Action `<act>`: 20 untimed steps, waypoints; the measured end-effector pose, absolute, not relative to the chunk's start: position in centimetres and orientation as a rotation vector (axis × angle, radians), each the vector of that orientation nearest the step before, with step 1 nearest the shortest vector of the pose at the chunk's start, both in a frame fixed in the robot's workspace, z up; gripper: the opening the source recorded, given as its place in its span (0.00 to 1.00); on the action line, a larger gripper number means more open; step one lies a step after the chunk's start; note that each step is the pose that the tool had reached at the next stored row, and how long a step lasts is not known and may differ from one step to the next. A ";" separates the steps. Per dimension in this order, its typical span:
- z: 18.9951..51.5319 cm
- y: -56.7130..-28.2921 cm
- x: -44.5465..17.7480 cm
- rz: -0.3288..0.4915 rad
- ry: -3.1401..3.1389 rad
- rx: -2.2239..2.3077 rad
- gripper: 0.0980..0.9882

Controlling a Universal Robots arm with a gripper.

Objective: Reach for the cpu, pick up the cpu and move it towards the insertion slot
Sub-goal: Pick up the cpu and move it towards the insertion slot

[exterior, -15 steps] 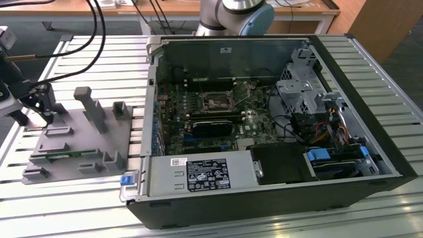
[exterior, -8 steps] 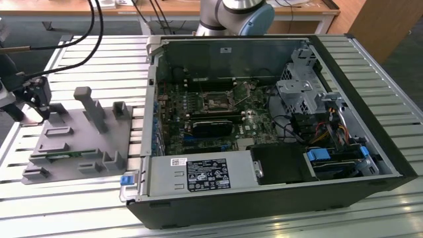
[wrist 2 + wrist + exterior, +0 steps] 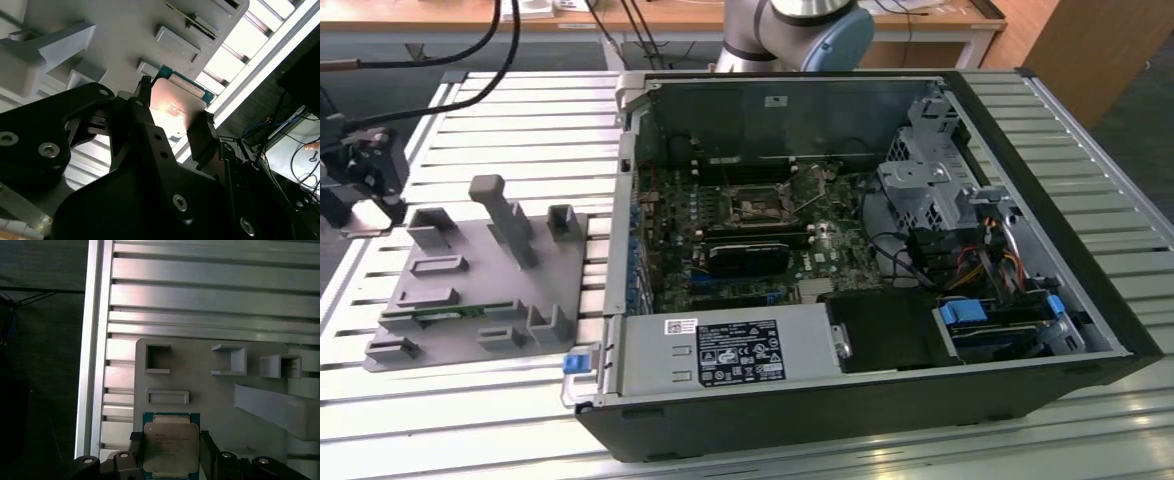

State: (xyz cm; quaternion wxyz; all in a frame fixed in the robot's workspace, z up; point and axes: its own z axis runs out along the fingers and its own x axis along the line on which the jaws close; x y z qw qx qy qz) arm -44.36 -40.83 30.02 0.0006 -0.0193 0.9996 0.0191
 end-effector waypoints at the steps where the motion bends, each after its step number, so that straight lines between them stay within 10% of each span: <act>1: 30.4 -40.8 -44.4 0.060 3.139 -0.061 0.49; 20: 38.2 -40.8 -44.4 0.060 3.139 -0.061 0.49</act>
